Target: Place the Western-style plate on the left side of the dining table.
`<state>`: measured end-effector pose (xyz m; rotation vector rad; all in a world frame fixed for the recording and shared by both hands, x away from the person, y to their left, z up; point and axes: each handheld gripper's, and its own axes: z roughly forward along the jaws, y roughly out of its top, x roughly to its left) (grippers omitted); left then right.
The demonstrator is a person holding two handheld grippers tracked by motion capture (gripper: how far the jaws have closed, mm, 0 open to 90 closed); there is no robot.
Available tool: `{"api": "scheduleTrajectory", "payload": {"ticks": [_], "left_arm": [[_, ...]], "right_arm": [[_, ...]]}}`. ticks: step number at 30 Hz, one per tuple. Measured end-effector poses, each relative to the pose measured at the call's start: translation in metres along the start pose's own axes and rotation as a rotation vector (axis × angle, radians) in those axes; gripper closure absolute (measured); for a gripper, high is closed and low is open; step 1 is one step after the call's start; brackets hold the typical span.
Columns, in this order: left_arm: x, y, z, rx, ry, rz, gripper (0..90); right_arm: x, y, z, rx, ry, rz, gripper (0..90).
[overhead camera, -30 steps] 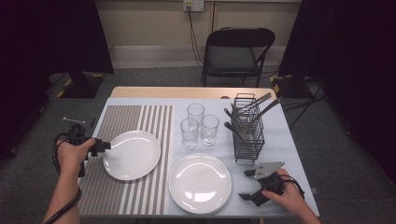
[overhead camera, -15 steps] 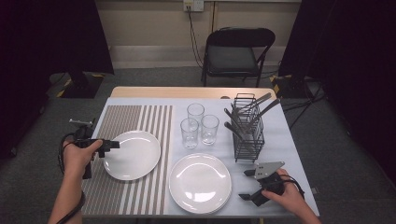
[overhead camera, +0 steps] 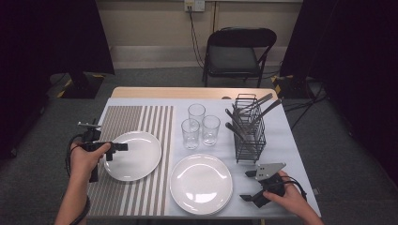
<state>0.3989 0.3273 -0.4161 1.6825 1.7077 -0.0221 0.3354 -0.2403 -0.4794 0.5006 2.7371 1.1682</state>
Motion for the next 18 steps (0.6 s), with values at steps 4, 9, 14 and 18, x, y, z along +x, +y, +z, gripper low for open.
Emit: {"api": "scheduleTrajectory", "payload": {"ticks": [4, 9, 14, 18], "left_arm": [[-0.003, -0.002, 0.002, -0.001, -0.011, 0.013, 32.0], [-0.008, -0.003, 0.005, -0.004, -0.032, 0.030, 29.6], [-0.016, -0.005, 0.007, -0.009, -0.028, 0.058, 27.3], [-0.022, -0.007, 0.008, -0.007, -0.024, 0.078, 20.5]], "right_arm": [[0.000, 0.000, 0.000, 0.001, -0.001, 0.001, 12.3], [0.000, 0.000, 0.000, 0.000, 0.000, 0.000, 12.3], [0.000, 0.000, 0.000, 0.001, -0.001, -0.001, 12.3], [0.000, 0.000, 0.000, 0.001, 0.000, -0.001, 12.3]]}}
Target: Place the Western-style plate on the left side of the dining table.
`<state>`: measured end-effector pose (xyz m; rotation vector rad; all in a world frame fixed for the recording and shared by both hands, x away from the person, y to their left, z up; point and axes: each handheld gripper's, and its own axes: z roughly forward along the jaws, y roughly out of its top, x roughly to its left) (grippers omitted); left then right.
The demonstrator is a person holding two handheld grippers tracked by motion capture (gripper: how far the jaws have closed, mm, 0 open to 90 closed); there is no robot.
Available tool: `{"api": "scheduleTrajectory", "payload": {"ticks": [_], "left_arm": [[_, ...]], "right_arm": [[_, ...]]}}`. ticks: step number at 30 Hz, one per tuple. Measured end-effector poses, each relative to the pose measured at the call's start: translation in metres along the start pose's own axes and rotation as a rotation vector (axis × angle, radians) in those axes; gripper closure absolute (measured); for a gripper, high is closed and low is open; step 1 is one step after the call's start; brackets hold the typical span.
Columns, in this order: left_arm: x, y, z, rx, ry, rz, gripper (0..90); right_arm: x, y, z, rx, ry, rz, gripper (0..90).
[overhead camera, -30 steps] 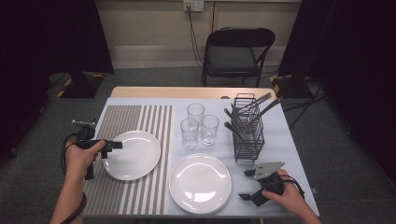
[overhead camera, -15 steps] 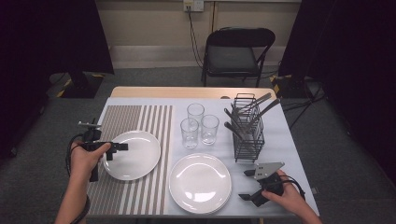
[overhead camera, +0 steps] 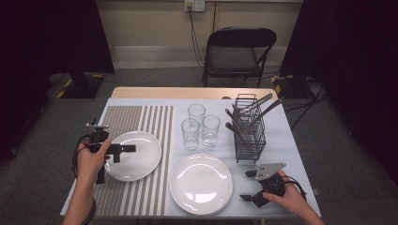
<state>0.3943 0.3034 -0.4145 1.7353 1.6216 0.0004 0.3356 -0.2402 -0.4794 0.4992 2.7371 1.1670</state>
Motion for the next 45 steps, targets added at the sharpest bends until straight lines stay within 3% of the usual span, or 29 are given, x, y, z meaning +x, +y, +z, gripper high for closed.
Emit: {"api": "scheduleTrajectory", "payload": {"ticks": [5, 12, 16, 18, 21, 25, 28, 37, 45], "left_arm": [[-0.004, -0.003, 0.003, 0.004, 0.018, 0.036, 16.1], [-0.012, -0.009, 0.007, -0.046, 0.000, 0.044, 16.2], [-0.014, -0.012, 0.008, -0.060, 0.002, 0.083, 16.7], [-0.015, -0.013, 0.010, -0.060, 0.023, 0.081, 16.2], [-0.016, -0.017, 0.012, -0.063, -0.003, 0.077, 16.2], [-0.017, -0.019, 0.014, -0.038, 0.012, 0.092, 16.2], [-0.016, -0.020, 0.013, -0.058, 0.018, 0.083, 16.2], [-0.016, -0.027, 0.006, -0.043, 0.005, 0.093, 16.2], [-0.020, -0.028, 0.000, -0.050, 0.001, 0.106, 16.2]], "right_arm": [[0.000, 0.000, 0.000, 0.001, -0.001, 0.000, 12.3], [0.000, 0.000, 0.000, 0.001, 0.000, 0.000, 12.3], [0.000, 0.000, 0.000, 0.002, -0.003, -0.002, 12.3], [0.000, 0.000, 0.000, 0.003, -0.003, -0.002, 12.4], [0.001, 0.000, 0.000, 0.003, -0.005, 0.000, 12.4], [0.001, 0.001, 0.000, 0.004, -0.008, 0.004, 12.4], [0.001, 0.001, 0.000, 0.006, -0.007, 0.004, 12.6], [0.000, 0.006, -0.002, 0.031, 0.022, -0.004, 13.5], [-0.002, 0.014, -0.011, 0.015, 0.036, 0.031, 13.6]]}}
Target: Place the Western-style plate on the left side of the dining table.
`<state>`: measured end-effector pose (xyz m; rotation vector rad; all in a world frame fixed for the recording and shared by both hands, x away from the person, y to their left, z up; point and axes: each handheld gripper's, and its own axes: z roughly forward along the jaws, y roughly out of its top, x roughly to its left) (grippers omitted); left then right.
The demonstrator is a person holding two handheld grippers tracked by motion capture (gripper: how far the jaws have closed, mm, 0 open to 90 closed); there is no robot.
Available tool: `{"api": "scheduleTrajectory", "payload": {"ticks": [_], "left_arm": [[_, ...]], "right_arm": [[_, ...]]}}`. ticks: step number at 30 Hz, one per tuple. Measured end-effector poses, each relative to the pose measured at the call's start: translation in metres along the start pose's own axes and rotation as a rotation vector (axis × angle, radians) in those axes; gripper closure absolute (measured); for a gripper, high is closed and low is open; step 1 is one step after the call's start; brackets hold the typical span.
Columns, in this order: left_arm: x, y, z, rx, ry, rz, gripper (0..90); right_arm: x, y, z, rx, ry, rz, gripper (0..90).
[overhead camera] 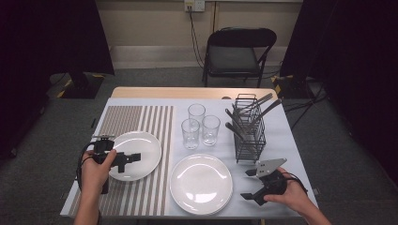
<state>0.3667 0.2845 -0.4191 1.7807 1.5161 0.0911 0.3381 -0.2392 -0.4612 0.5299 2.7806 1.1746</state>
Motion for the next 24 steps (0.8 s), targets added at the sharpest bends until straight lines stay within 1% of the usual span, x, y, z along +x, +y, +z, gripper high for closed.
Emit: {"api": "scheduleTrajectory", "payload": {"ticks": [2, 3, 4, 6, 7, 8, 9, 12, 13, 14, 16, 17, 19, 20, 23, 24], "left_arm": [[0.000, 0.000, 0.000, 0.005, 0.003, 0.005, 16.2], [0.000, -0.001, -0.001, 0.005, 0.003, 0.002, 16.2], [0.001, -0.001, -0.001, 0.007, 0.003, -0.001, 16.2], [0.001, -0.001, -0.001, 0.007, 0.005, -0.001, 16.2], [0.000, -0.001, -0.001, 0.006, 0.000, -0.007, 16.2], [0.001, 0.000, -0.002, 0.007, -0.003, 0.001, 16.2], [0.001, 0.000, -0.002, 0.000, -0.002, -0.003, 16.2], [0.001, 0.001, -0.002, 0.006, 0.008, 0.004, 16.2], [0.001, 0.001, -0.002, 0.016, 0.010, 0.004, 16.2], [0.001, 0.001, -0.001, 0.016, 0.010, 0.005, 16.2], [0.002, 0.001, -0.001, 0.017, -0.004, 0.004, 16.2], [0.002, 0.001, 0.000, 0.020, -0.005, -0.003, 16.2], [0.002, 0.001, 0.000, 0.025, -0.001, 0.003, 16.2], [0.002, 0.001, 0.000, 0.022, -0.005, -0.003, 16.2], [0.002, 0.002, -0.001, 0.018, -0.003, 0.003, 16.2], [0.002, 0.002, -0.001, 0.015, -0.002, -0.001, 16.2]], "right_arm": [[0.000, 0.002, -0.004, -0.004, 0.006, 0.005, 13.6], [-0.001, 0.005, -0.007, 0.001, -0.004, 0.000, 13.7], [-0.002, 0.008, -0.010, -0.002, 0.005, 0.008, 14.1], [-0.002, 0.010, -0.013, -0.001, 0.005, 0.010, 14.3], [-0.003, 0.013, -0.017, -0.008, 0.005, 0.019, 14.6], [-0.003, 0.013, -0.017, -0.008, 0.005, 0.019, 14.6], [-0.004, 0.014, -0.019, -0.010, 0.003, 0.022, 14.8], [-0.006, 0.018, -0.025, -0.008, -0.003, 0.026, 15.0], [-0.006, 0.018, -0.026, -0.011, -0.002, 0.030, 15.0], [-0.006, 0.019, -0.029, -0.012, -0.003, 0.035, 15.0], [-0.006, 0.021, -0.033, -0.005, -0.011, 0.030, 15.0], [-0.007, 0.021, -0.034, -0.006, -0.010, 0.033, 15.0], [-0.008, 0.022, -0.038, -0.003, -0.019, 0.030, 15.0], [-0.008, 0.023, -0.039, -0.006, -0.017, 0.033, 15.0], [-0.010, 0.025, -0.042, 0.002, -0.025, 0.032, 15.0], [-0.011, 0.025, -0.043, 0.000, -0.020, 0.035, 15.0]]}}
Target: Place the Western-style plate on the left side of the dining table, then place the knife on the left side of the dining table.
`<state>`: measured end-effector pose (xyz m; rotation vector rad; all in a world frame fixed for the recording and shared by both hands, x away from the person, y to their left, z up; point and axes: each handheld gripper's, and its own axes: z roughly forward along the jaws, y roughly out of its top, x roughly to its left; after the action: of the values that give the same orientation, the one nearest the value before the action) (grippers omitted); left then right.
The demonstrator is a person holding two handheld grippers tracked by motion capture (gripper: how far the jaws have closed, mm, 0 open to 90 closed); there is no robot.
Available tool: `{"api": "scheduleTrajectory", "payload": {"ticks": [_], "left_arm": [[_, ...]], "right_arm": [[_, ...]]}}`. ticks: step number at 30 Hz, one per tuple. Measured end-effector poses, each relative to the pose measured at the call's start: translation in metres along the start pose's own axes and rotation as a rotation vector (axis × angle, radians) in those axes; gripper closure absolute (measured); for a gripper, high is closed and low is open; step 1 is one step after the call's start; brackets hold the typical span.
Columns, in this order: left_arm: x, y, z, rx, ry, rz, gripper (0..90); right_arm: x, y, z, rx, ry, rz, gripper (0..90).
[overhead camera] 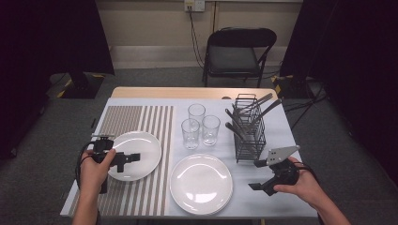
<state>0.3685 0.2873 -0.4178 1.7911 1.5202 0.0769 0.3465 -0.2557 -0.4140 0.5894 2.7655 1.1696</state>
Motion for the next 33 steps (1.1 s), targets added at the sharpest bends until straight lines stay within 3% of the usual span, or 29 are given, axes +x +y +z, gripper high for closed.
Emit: {"api": "scheduleTrajectory", "payload": {"ticks": [10, 33], "left_arm": [[-0.001, 0.000, 0.002, 0.014, -0.004, 0.004, 16.2], [-0.003, -0.001, 0.003, 0.021, -0.016, 0.006, 16.2]], "right_arm": [[-0.001, 0.008, -0.006, 0.017, 0.001, 0.003, 14.9], [-0.008, 0.043, -0.027, 0.026, 0.005, -0.038, 15.0]]}}
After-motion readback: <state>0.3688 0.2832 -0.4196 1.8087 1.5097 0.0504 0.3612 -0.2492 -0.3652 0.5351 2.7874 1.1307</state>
